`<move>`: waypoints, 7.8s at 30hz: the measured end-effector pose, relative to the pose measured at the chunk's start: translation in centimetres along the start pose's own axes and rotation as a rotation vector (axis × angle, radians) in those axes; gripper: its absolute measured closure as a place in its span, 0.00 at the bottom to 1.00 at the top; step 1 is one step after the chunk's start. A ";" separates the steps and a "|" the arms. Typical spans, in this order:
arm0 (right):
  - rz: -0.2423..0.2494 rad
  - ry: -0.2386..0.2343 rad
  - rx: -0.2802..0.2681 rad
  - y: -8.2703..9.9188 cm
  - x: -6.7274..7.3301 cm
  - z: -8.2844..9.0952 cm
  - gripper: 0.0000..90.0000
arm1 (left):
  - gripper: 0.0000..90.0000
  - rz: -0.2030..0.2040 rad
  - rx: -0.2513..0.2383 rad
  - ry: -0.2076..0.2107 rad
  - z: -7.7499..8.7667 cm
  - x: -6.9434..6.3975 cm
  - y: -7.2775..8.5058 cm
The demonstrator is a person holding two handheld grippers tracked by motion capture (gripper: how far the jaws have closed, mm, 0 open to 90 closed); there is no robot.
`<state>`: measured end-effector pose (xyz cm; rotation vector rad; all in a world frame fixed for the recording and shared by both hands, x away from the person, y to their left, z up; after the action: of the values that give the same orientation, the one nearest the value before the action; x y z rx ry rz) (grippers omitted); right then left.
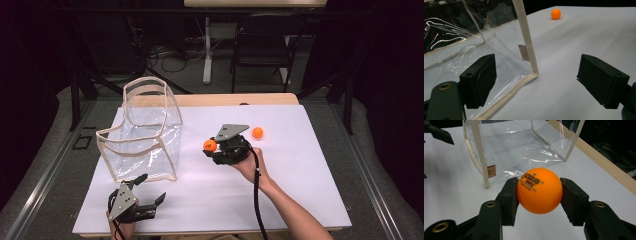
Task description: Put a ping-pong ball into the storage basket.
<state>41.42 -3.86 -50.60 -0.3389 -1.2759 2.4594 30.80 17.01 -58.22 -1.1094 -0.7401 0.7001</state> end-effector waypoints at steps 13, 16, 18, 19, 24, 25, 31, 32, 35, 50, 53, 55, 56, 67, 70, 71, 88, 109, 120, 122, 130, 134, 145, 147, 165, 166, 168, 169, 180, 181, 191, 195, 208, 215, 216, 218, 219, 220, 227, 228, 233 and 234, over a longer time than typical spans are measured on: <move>0.005 -0.015 -0.013 -1.5 -0.4 -0.5 0.56 | 0.17 -0.003 0.003 0.002 0.0 0.0 0.0; 0.013 -0.013 -0.015 -1.9 -0.4 -0.6 0.56 | 0.17 -0.001 0.003 0.004 0.0 0.0 0.0; 0.020 -0.011 -0.020 -2.1 -0.4 -0.6 0.56 | 0.17 -0.004 0.004 0.005 -0.1 0.0 0.0; 0.020 -0.010 -0.020 -2.2 -0.4 -0.6 0.56 | 0.17 -0.004 0.003 0.005 -0.1 0.0 0.0; 0.032 -0.013 -0.017 -2.8 -0.4 -0.7 0.56 | 0.17 -0.004 0.004 0.005 0.0 0.0 0.1; 0.029 -0.012 -0.020 -2.9 -0.4 -0.8 0.56 | 0.17 -0.003 0.005 0.006 -0.1 0.0 0.1; 0.045 -0.011 -0.017 -3.6 -0.6 -0.9 0.56 | 0.17 -0.005 0.004 0.004 0.0 0.0 0.0; 0.045 -0.012 -0.018 -3.7 -0.6 -0.9 0.56 | 0.17 -0.003 0.004 0.005 0.0 0.0 0.1; 0.050 -0.011 -0.017 -4.2 -0.7 -0.9 0.56 | 0.17 -0.001 0.004 0.005 -0.1 0.0 0.1; 0.075 -0.010 -0.012 -5.8 -0.8 -1.1 0.56 | 0.17 -0.004 0.002 0.006 -0.1 -0.1 0.0; 0.075 -0.008 -0.010 -6.1 -0.8 -1.0 0.56 | 0.17 -0.003 0.002 0.006 -0.1 -0.1 0.0; 0.080 -0.005 -0.010 -6.3 -0.9 -1.0 0.56 | 0.17 -0.003 0.002 0.007 -0.1 -0.1 0.0; 0.083 -0.006 -0.011 -6.4 -0.9 -1.0 0.56 | 0.17 -0.003 0.002 0.007 -0.1 -0.1 0.0; 0.105 -0.002 -0.011 -7.7 -1.0 -1.0 0.56 | 0.17 0.000 -0.001 0.008 -0.2 -0.1 0.0; 0.105 -0.001 -0.008 -7.9 -1.0 -1.0 0.56 | 0.17 0.001 0.000 0.009 -0.1 -0.1 0.0; 0.106 0.000 -0.007 -8.0 -1.0 -1.1 0.56 | 0.17 0.000 0.000 0.008 -0.2 -0.1 0.0; 0.114 0.005 -0.011 -10.0 -1.7 -1.4 0.56 | 0.17 -0.001 -0.002 0.007 -0.1 -0.1 0.0; 0.139 0.013 -0.024 -12.2 -1.7 -1.5 0.56 | 0.17 0.001 -0.002 0.006 -0.1 -0.1 0.0; 0.153 0.011 -0.042 -13.4 -1.5 -1.3 0.56 | 0.17 0.000 -0.001 0.007 0.0 0.0 0.0; 0.156 0.011 -0.042 -13.5 -1.5 -1.3 0.56 | 0.17 0.002 -0.002 0.007 -0.1 0.0 0.0; 0.169 0.012 -0.055 -14.4 -1.2 -1.4 0.56 | 0.17 0.001 -0.002 0.006 0.0 0.0 0.0; 0.176 0.013 -0.062 -14.8 -1.0 -1.3 0.56 | 0.17 0.000 -0.002 0.009 0.0 0.0 0.0; 0.183 0.011 -0.090 -15.7 -0.6 -1.4 0.56 | 0.17 0.000 -0.002 0.006 0.0 0.0 0.0; 0.185 0.011 -0.093 -15.8 -0.5 -1.5 0.56 | 0.17 -0.001 -0.002 0.007 0.0 0.0 0.0; 0.182 0.004 -0.121 -16.7 -0.1 -2.2 0.56 | 0.17 0.001 -0.005 0.006 0.0 0.0 0.0; 0.184 0.003 -0.121 -16.7 -0.1 -2.2 0.56 | 0.17 0.000 -0.004 0.006 0.0 0.0 0.0; 0.183 0.004 -0.122 -16.8 -0.1 -2.3 0.56 | 0.17 0.000 -0.004 0.005 0.0 0.0 0.0; 0.181 0.004 -0.124 -16.8 -0.1 -2.3 0.56 | 0.17 0.000 -0.003 0.006 0.0 0.0 0.0; 0.175 0.003 -0.137 -17.2 -0.1 -2.6 0.56 | 0.17 0.000 -0.004 0.006 0.0 0.0 0.0; 0.175 0.005 -0.138 -17.3 -0.1 -2.6 0.56 | 0.17 0.000 -0.004 0.006 0.0 0.0 0.0; 0.175 0.002 -0.144 -17.6 0.1 -3.1 0.56 | 0.17 0.000 -0.004 0.004 0.0 0.0 0.0; 0.168 -0.002 -0.150 -17.6 0.2 -3.4 0.56 | 0.17 0.001 -0.006 0.003 0.0 0.1 0.0; 0.152 -0.014 -0.158 -17.8 0.6 -4.3 0.56 | 0.17 0.001 -0.006 0.002 0.1 0.1 0.0; 0.148 -0.027 -0.146 -17.6 0.8 -5.0 0.56 | 0.17 0.000 -0.005 0.003 0.0 0.1 0.0; 0.147 -0.029 -0.144 -17.6 0.8 -5.1 0.56 | 0.17 0.001 -0.005 0.003 0.0 0.1 0.0; 0.147 -0.031 -0.141 -17.6 0.9 -5.2 0.56 | 0.17 0.002 -0.006 0.002 0.1 0.1 0.0; 0.147 -0.031 -0.138 -17.5 0.9 -5.3 0.56 | 0.17 0.005 -0.007 0.002 0.1 0.1 0.0; 0.148 -0.031 -0.136 -17.5 0.9 -5.3 0.56 | 0.17 0.001 -0.006 0.002 0.1 0.1 0.0; 0.150 -0.035 -0.131 -17.5 1.1 -5.6 0.56 | 0.17 0.002 -0.007 0.002 0.1 0.1 0.0; 0.150 -0.037 -0.130 -17.5 1.1 -5.7 0.56 | 0.17 0.003 -0.007 0.002 0.1 0.1 0.0; 0.149 -0.040 -0.124 -17.4 1.2 -6.0 0.56 | 0.17 0.004 -0.007 0.001 0.1 0.1 0.0; 0.147 -0.041 -0.122 -17.4 1.2 -6.0 0.56 | 0.17 0.002 -0.007 0.002 0.1 0.1 0.0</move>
<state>45.90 10.35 -39.78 -0.4301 -1.4708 2.5265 30.80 17.12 -58.21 -1.1169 -0.7399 0.6983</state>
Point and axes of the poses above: each handheld gripper's, and its own axes: z roughly backward along the jaws, y roughly out of its underside, x roughly to its left, the point moved 9 cm from there along -z, roughly forward along the jaws, and after that the axes turned 8 degrees about -y, right-handed, at the moved point
